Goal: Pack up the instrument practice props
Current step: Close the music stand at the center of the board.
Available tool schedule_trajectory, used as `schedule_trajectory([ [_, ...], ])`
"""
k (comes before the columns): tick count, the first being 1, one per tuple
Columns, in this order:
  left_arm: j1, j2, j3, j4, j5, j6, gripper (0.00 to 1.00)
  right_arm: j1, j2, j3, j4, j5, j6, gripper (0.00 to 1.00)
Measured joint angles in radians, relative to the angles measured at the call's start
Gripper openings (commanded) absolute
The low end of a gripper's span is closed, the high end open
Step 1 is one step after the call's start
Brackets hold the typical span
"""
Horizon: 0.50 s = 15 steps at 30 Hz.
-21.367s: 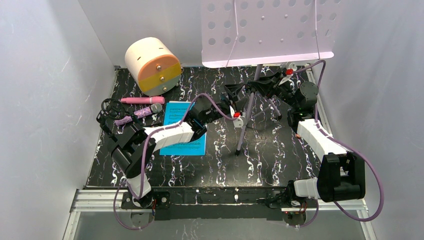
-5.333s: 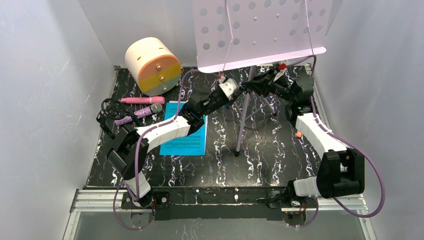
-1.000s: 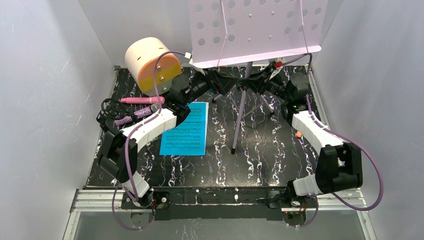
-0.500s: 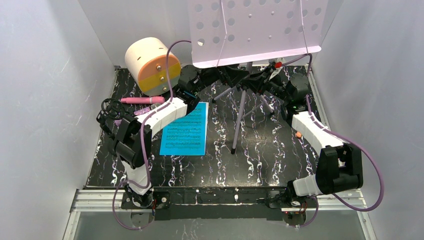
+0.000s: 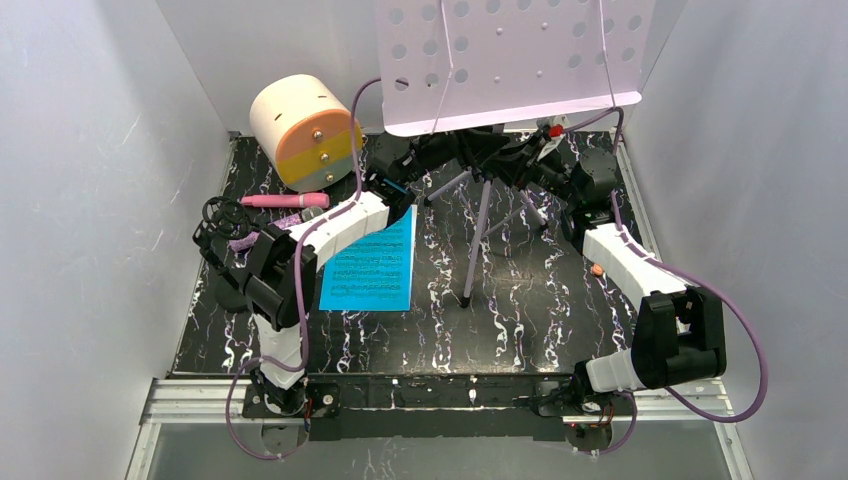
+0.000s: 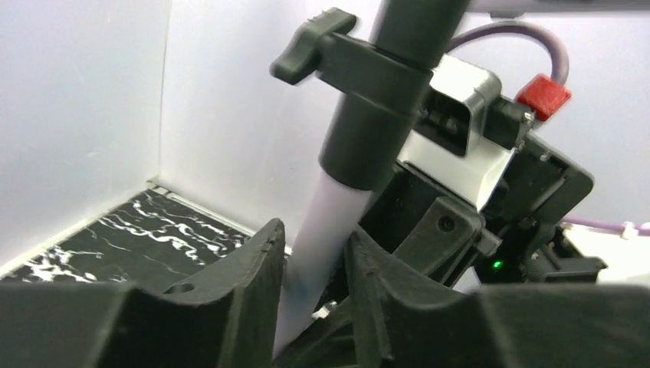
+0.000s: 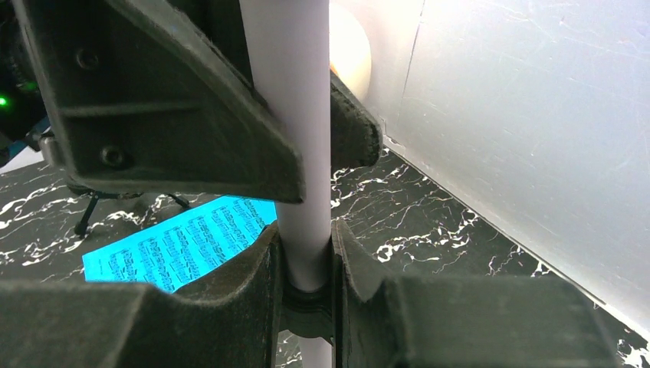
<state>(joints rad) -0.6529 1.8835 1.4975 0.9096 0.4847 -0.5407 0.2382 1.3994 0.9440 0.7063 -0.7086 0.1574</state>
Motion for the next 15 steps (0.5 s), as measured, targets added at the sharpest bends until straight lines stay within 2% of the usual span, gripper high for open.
schedule_trajectory([
  [2,-0.003,0.005,0.002,0.011,0.011,0.026,0.01,0.003,-0.002,-0.001,0.0,0.012,-0.001,0.12],
  [7,-0.011,0.006,0.001,0.032,0.03,0.127,0.0,0.012,-0.033,-0.027,-0.002,0.069,0.02,0.34],
  [11,-0.027,-0.01,-0.024,0.037,0.019,0.17,0.0,0.019,-0.105,-0.085,-0.009,0.146,0.064,0.55],
  [15,-0.04,-0.019,-0.046,0.045,-0.014,0.207,0.0,0.02,-0.206,-0.158,-0.048,0.22,0.123,0.64],
])
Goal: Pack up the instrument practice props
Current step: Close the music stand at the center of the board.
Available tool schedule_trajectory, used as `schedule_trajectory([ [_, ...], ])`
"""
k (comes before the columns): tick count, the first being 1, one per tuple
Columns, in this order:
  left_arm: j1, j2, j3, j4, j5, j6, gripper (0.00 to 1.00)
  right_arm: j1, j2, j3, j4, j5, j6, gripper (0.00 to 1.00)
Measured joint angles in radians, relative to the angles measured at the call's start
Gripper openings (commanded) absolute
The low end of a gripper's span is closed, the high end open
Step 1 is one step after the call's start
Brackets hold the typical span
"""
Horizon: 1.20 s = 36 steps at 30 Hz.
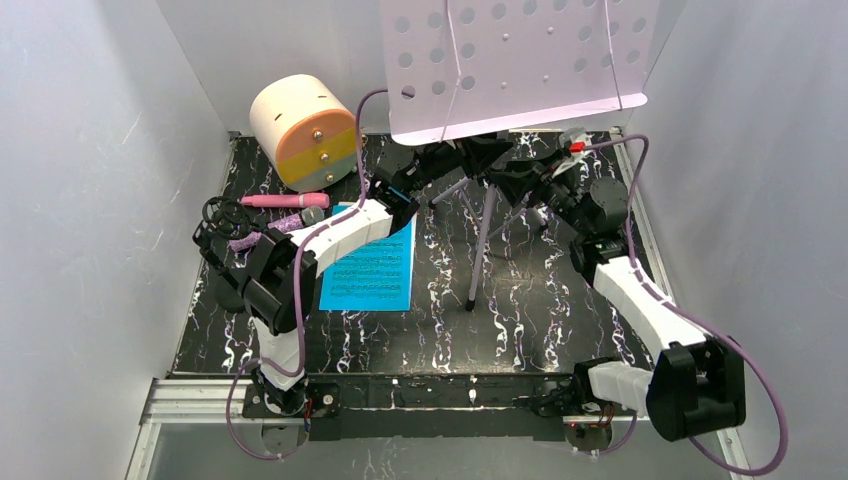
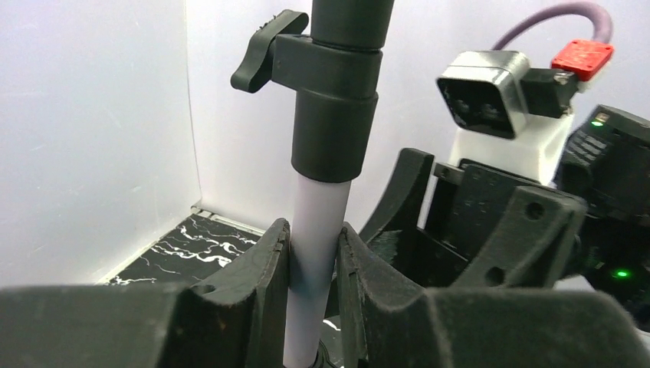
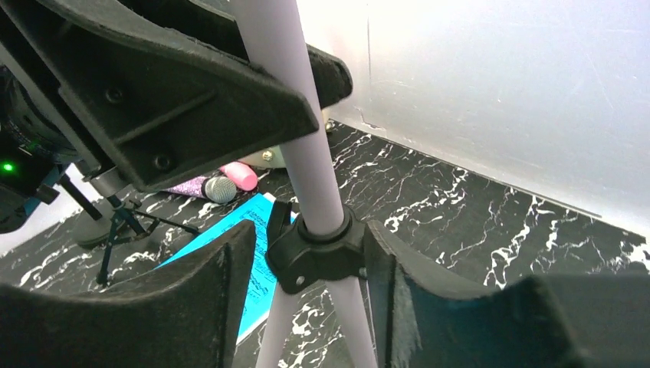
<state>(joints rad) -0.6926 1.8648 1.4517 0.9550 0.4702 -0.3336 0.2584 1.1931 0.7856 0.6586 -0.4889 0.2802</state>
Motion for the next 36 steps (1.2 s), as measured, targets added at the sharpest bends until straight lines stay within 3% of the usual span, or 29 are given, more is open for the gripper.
schedule_trajectory([
  [11,-0.013,-0.006,-0.013,0.005,-0.048,0.045,0.0,0.037,-0.193,-0.182,-0.081,0.071,0.121,0.63],
  [22,-0.016,-0.048,-0.068,0.01,-0.078,0.065,0.0,0.19,-0.129,-0.305,-0.043,0.191,0.173,0.52],
  [30,-0.016,-0.049,-0.069,0.011,-0.084,0.049,0.0,0.204,-0.072,-0.325,-0.007,0.23,0.193,0.19],
  [36,-0.019,-0.065,-0.087,0.008,-0.089,0.011,0.0,0.212,-0.077,-0.325,-0.008,0.24,0.137,0.01],
])
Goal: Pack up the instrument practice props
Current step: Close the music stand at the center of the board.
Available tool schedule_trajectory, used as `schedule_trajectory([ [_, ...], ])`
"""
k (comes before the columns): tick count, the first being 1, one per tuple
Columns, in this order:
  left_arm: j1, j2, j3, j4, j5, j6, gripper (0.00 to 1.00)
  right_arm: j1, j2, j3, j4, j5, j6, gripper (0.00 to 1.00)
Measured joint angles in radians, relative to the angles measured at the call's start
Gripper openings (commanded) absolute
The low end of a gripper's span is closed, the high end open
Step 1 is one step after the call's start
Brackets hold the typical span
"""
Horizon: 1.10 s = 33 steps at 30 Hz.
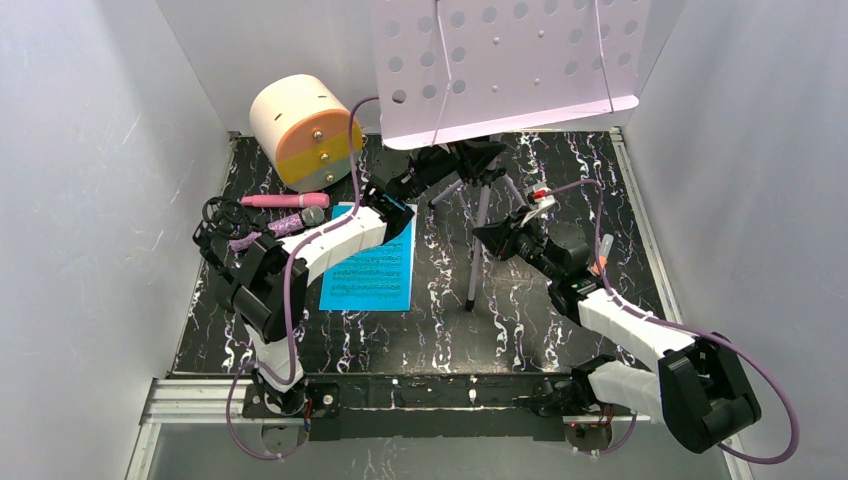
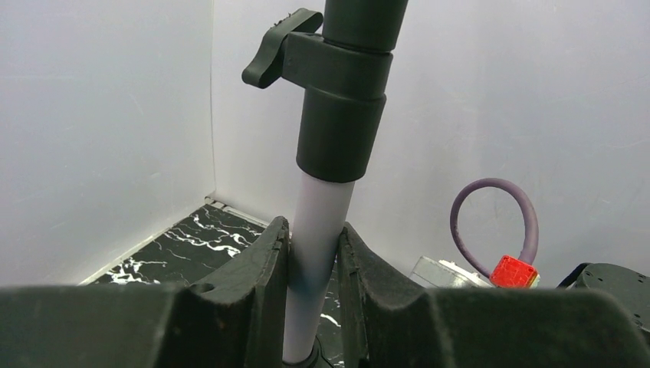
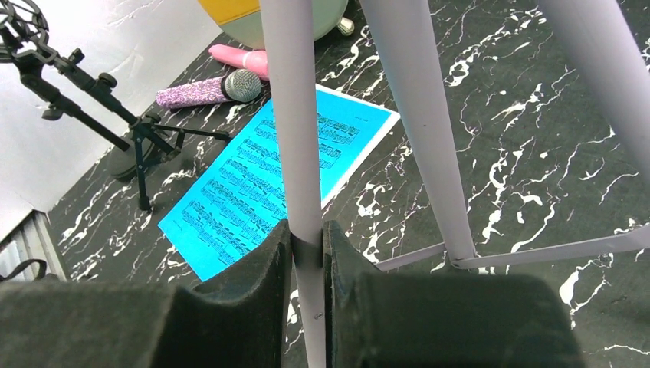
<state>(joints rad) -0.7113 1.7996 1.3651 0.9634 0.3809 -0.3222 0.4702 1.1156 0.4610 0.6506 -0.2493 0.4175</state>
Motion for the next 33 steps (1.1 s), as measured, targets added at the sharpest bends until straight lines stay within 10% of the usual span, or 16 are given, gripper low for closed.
schedule_trajectory([
  [33,-0.107,-0.1,-0.107,-0.078,-0.153,-0.05,0.0,0.023,-0.13,-0.032,0.005,0.108,-0.24,0.01],
])
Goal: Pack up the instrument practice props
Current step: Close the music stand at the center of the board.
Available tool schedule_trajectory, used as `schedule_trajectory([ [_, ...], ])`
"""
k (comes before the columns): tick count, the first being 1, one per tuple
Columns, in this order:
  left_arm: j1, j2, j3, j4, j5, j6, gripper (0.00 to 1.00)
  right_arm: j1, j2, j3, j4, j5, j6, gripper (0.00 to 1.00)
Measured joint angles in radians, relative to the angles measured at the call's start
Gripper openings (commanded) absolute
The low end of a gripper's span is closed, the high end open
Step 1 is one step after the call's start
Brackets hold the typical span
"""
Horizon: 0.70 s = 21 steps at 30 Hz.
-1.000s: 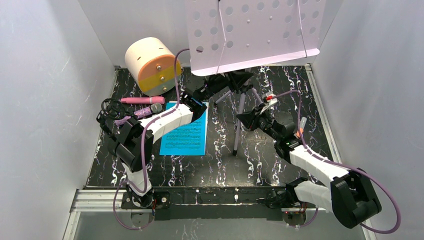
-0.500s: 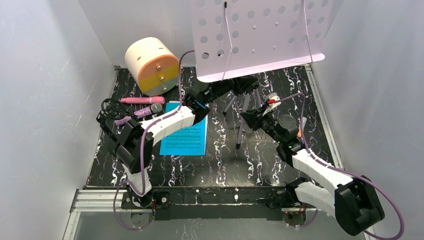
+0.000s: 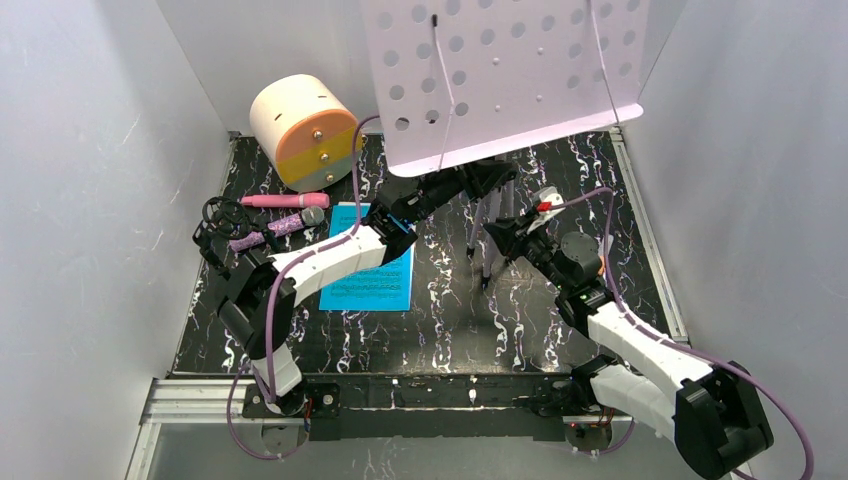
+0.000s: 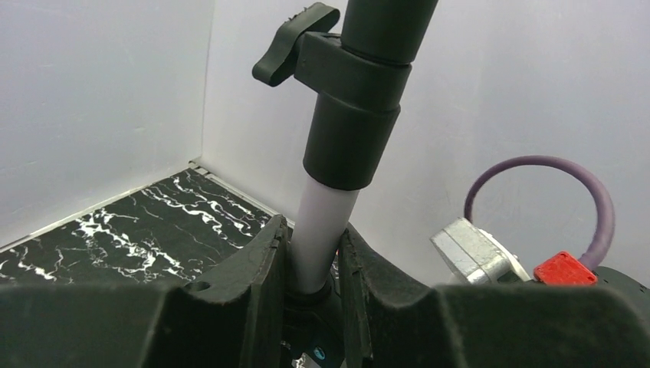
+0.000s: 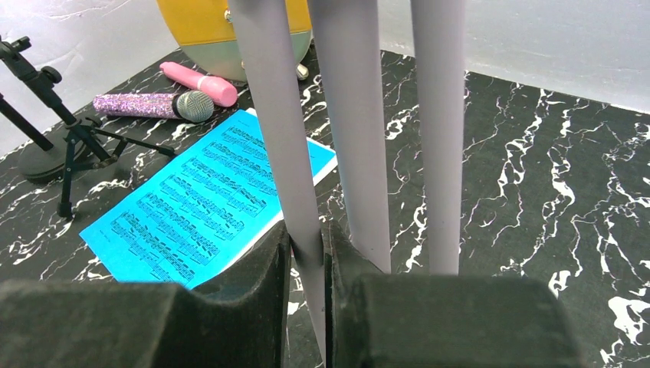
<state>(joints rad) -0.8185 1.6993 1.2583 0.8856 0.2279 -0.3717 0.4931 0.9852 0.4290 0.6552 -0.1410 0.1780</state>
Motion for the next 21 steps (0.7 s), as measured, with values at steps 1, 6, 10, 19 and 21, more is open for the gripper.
schedule_trajectory([
  [1,0.0,-0.008,-0.008,0.0,-0.01,-0.003,0.0,0.0,-0.011,0.0,-0.011,0.0,-0.001,0.01],
  [6,-0.001,-0.048,-0.053,-0.001,-0.099,-0.008,0.0,0.0,-0.048,0.0,-0.047,-0.002,-0.019,0.19],
  [10,-0.005,-0.086,-0.086,-0.017,-0.17,0.027,0.0,-0.001,-0.048,0.002,-0.046,-0.004,-0.027,0.57],
  [19,-0.026,-0.128,-0.104,-0.086,-0.246,0.133,0.0,-0.027,-0.072,0.002,0.026,0.045,-0.033,0.95],
  [21,-0.026,-0.128,-0.103,-0.089,-0.246,0.138,0.0,-0.027,-0.056,0.002,0.041,0.044,-0.047,0.95],
])
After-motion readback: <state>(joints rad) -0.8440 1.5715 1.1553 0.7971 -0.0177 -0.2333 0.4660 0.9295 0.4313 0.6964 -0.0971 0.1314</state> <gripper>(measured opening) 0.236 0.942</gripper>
